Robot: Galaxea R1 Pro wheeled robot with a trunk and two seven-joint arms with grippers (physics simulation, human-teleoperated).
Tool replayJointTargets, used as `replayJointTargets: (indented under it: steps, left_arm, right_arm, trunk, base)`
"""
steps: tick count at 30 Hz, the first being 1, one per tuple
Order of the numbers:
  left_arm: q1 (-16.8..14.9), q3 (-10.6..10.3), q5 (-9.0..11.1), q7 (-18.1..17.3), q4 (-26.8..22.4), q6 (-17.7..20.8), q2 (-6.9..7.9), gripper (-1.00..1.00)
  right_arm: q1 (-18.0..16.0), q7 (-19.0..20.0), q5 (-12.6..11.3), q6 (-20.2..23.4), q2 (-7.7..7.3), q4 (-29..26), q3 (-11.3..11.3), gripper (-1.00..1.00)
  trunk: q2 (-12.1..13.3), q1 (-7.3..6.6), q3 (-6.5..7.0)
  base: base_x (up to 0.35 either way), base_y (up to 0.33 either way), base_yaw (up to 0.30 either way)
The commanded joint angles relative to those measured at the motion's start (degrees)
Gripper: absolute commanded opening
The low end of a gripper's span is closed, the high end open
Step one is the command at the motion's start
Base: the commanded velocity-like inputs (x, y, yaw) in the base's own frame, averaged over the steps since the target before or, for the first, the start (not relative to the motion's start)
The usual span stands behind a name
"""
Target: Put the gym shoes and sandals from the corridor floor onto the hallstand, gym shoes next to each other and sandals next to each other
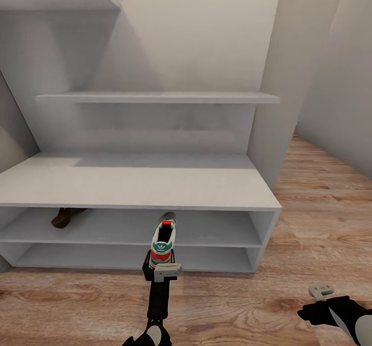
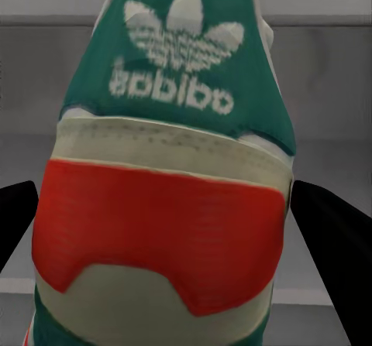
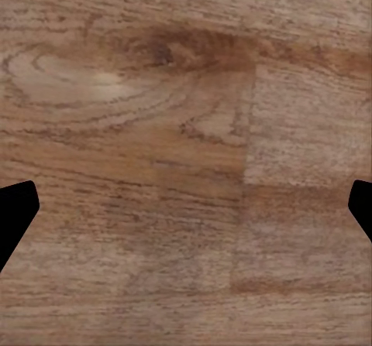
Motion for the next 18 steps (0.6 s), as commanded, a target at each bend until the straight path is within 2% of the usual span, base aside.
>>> replayJointTargets:
  steps: [1,9,18]
  left_arm:
    - [0.00,-0.02,0.00,-0.04,0.00,-0.01,0.00,-1.00]
    - [0.00,-0.10,0.00,-0.04,0.00,-0.01,0.00,-1.00]
    - [0.00,-0.13,0.00,-0.04,0.00,-0.01,0.00,-1.00]
  right_arm:
    - [-0.01,0.00,0.00,0.00,0.00,0.01,0.01,1.00]
    - [-0.03,-0.01,0.00,0.01,0.00,0.00,-0.01,1.00]
    - [-0.03,0.00,0.00,0.00,0.00,0.02,-0.03,1.00]
  trunk:
    - [0.00,0.00,0.00]
    - [0.00,0.00,0.00]
    - [0.00,0.00,0.00]
  base:
    - [0.000,0.000,0.000]
    - [0.007,0.000,0.000]
    - [0.147,0.000,0.000]
